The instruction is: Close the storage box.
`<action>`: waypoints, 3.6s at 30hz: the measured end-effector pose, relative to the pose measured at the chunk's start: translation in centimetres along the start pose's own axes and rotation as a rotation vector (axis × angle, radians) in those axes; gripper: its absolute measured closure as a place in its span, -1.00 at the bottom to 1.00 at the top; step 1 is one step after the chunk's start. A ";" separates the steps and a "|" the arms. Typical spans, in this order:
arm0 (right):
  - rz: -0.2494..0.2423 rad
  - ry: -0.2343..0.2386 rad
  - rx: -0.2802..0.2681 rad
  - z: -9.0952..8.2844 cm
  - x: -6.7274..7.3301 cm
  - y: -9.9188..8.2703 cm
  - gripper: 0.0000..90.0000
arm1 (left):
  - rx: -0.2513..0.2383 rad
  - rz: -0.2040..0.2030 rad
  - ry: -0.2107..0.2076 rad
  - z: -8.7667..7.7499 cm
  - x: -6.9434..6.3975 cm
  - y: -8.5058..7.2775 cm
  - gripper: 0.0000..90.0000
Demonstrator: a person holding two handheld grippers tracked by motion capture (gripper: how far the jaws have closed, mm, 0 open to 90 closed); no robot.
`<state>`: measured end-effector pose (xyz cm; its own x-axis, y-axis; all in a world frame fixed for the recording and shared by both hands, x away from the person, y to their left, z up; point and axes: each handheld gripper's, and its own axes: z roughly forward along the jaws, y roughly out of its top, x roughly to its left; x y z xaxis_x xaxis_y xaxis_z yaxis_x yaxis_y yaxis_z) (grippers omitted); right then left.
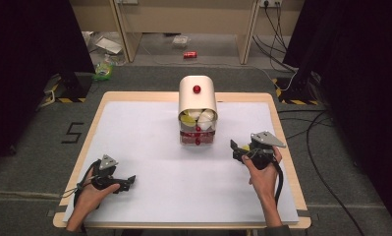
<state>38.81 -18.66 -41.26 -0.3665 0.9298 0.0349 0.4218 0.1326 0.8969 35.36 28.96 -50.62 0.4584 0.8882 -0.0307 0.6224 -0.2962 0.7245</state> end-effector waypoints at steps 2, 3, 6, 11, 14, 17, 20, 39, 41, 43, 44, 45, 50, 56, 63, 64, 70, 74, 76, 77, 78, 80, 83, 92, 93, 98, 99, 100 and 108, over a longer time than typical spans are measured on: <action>0.001 -0.002 0.008 -0.1 -0.1 -0.3 -0.55 | 0.000 0.000 0.000 0.0 0.0 0.0 -1.00; -0.003 0.000 0.010 -0.1 -0.2 -0.4 -0.55 | 0.000 0.000 0.000 0.0 0.0 0.0 -1.00; -0.002 -0.004 0.022 -0.2 -0.2 -0.7 -0.55 | -0.001 -0.001 0.000 0.0 0.0 0.0 -1.00; -0.002 -0.002 0.020 -0.8 -0.3 -0.9 -0.57 | -0.001 0.000 0.000 0.0 0.0 0.0 -1.00; -0.001 0.000 0.018 -1.1 -0.3 -1.1 -0.58 | 0.000 0.000 0.000 0.0 0.0 0.0 -1.00; -0.001 -0.002 0.025 -1.2 -0.5 -1.3 -0.61 | -0.001 -0.001 0.000 0.0 0.0 0.0 -1.00; 0.000 -0.004 0.031 -1.3 -0.6 -1.6 -0.62 | -0.001 -0.001 0.000 0.0 0.0 0.0 -1.00; 0.021 -0.007 0.075 -2.2 -1.4 -3.9 -0.65 | 0.000 0.000 0.001 0.0 0.0 0.0 -1.00; 0.019 -0.010 0.079 -2.4 -1.5 -4.2 -0.65 | 0.000 0.001 0.001 0.0 0.0 0.0 -1.00; 0.023 -0.008 0.084 -2.6 -1.4 -4.4 -0.65 | 0.000 0.001 0.001 0.0 0.0 0.0 -1.00; 0.019 -0.007 0.087 -2.6 -1.4 -4.5 -0.65 | 0.000 0.001 0.001 0.0 0.0 0.0 -1.00; 0.021 -0.004 0.091 -2.7 -1.4 -4.6 -0.65 | 0.000 0.001 0.001 0.0 0.0 0.0 -1.00; 0.014 0.000 0.103 -2.9 -1.3 -5.3 -0.65 | 0.000 0.001 0.001 0.0 0.0 0.0 -1.00; 0.015 0.003 0.112 -3.4 -1.2 -6.0 -0.65 | 0.000 0.001 0.001 0.0 0.0 0.0 -1.00; 0.019 0.005 0.118 -4.0 -1.0 -6.7 -0.65 | 0.000 0.001 0.001 0.0 0.0 0.0 -1.00; 0.013 0.007 0.119 -4.1 -1.0 -6.9 -0.65 | 0.000 0.001 0.001 0.0 0.0 0.0 -1.00; 0.013 0.012 0.134 -4.2 -0.7 -7.7 -0.65 | 0.000 0.001 0.001 0.0 0.0 0.0 -1.00; 0.007 0.016 0.141 -4.5 -0.7 -8.1 -0.65 | 0.000 0.001 0.001 0.0 0.0 0.0 -1.00; 0.005 0.017 0.145 -4.6 -0.6 -8.3 -0.65 | 0.000 0.001 0.001 0.0 0.0 0.0 -1.00; 0.006 0.017 0.147 -4.7 -0.6 -8.4 -0.65 | 0.000 0.001 0.001 0.0 0.0 0.0 -1.00; 0.004 0.018 0.150 -4.8 -0.6 -8.5 -0.65 | 0.000 0.001 0.001 0.0 0.0 0.0 -1.00; 0.005 0.019 0.152 -4.9 -0.5 -8.6 -0.65 | 0.000 0.001 0.001 0.0 0.0 0.0 -1.00; 0.004 0.022 0.152 -5.1 -0.5 -8.9 -0.65 | 0.000 0.001 0.001 0.0 0.0 0.0 -1.00; -0.008 0.024 0.171 -6.1 -0.3 -9.8 -0.65 | 0.000 0.001 0.001 0.0 0.0 0.0 -1.00; -0.007 0.025 0.176 -6.2 -0.2 -10.0 -0.65 | 0.000 0.001 0.001 0.0 0.0 0.0 -1.00; -0.006 0.026 0.190 -6.7 -0.2 -10.4 -0.65 | 0.000 0.001 0.002 0.0 0.0 0.0 -1.00; -0.005 0.029 0.192 -6.8 -0.2 -10.5 -0.65 | 0.000 0.001 0.001 0.0 0.0 0.0 -1.00; -0.001 0.030 0.189 -6.9 -0.2 -10.6 -0.65 | 0.000 0.001 0.001 0.0 0.0 0.0 -1.00; -0.006 0.034 0.201 -7.7 -0.2 -11.1 -0.65 | 0.000 0.001 0.001 0.0 0.0 0.0 -1.00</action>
<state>27.86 -22.99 -47.84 -0.3956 0.9172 0.0482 0.5753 0.2066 0.7914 35.34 28.95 -50.62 0.4580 0.8885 -0.0292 0.6218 -0.2968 0.7248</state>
